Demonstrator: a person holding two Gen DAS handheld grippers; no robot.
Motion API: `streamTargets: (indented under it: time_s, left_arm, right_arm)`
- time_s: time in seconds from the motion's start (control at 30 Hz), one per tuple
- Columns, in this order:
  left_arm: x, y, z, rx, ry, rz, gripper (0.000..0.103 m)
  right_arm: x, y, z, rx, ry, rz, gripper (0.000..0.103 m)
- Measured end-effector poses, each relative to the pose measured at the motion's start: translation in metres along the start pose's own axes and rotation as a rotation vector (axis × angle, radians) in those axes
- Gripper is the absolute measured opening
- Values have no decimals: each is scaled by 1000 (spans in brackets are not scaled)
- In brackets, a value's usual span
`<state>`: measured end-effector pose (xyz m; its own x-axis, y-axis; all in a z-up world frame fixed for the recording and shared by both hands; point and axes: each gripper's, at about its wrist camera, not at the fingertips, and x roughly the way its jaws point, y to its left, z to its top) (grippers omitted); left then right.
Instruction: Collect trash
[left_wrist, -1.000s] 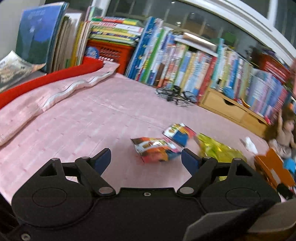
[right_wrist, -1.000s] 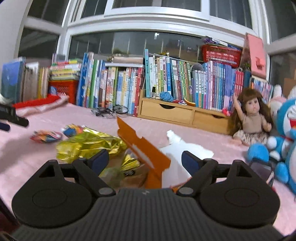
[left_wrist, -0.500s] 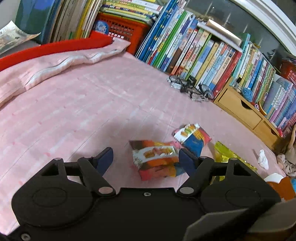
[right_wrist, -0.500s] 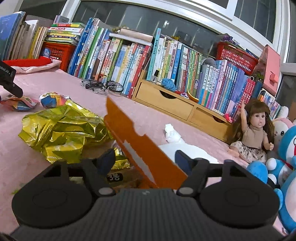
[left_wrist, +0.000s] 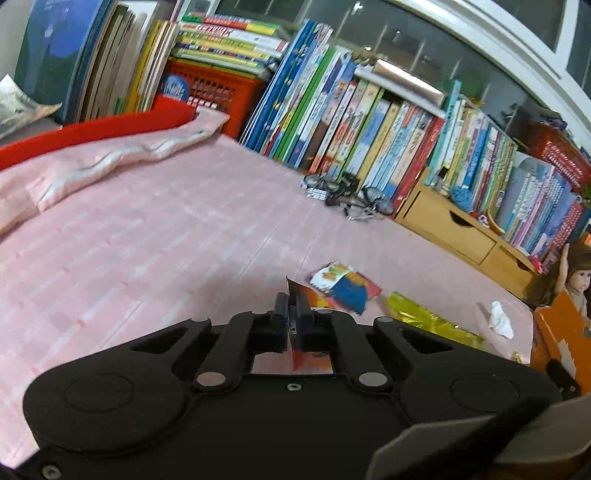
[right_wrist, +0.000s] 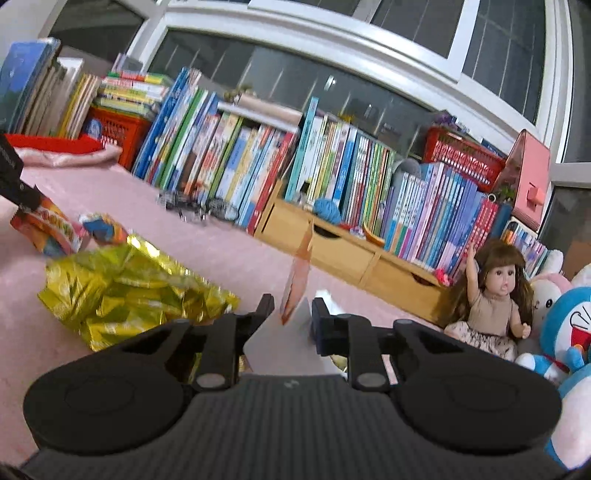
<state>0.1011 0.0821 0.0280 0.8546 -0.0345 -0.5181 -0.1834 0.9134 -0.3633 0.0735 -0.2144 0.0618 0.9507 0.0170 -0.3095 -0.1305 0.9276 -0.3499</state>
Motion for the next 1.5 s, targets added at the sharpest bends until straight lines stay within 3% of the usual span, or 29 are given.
streamTargets:
  time_s: [0.53, 0.67, 0.83, 0.93, 1.0, 1.03, 1.1, 1.27, 1.33, 1.47, 1.5]
  left_arm:
    - [-57, 4, 1, 16, -60, -101, 3]
    - [-68, 3, -6, 56, -66, -116, 5]
    - [-78, 5, -28, 104, -80, -64, 6]
    - [-80, 11, -42, 113, -70, -64, 13]
    - [-79, 12, -48, 129, -64, -41, 37]
    - [-78, 12, -51, 137, -65, -16, 42]
    - [-75, 13, -55, 147, -64, 22, 46]
    - [-66, 17, -59, 115, -17, 7, 55]
    - [-63, 17, -60, 120, -17, 18, 58]
    - [-63, 8, -64, 209, -69, 67, 83]
    - [-61, 5, -65, 250, -69, 88, 83]
  right_arm:
    - [-65, -57, 45, 235, -173, 103, 26]
    - [-75, -71, 45, 342, -166, 189, 26]
    - [-75, -76, 26, 453, -99, 318, 26]
    - [-71, -71, 9, 477, -48, 358, 27]
    - [-68, -65, -1, 478, -24, 365, 29]
    - [-68, -61, -7, 481, -17, 372, 31]
    - [-67, -55, -15, 480, -10, 380, 34]
    - [-69, -36, -28, 440, 10, 384, 41]
    - [-71, -30, -31, 418, 11, 375, 58]
    - [-77, -20, -35, 360, -5, 321, 80]
    - [-79, -16, -36, 334, -8, 313, 85]
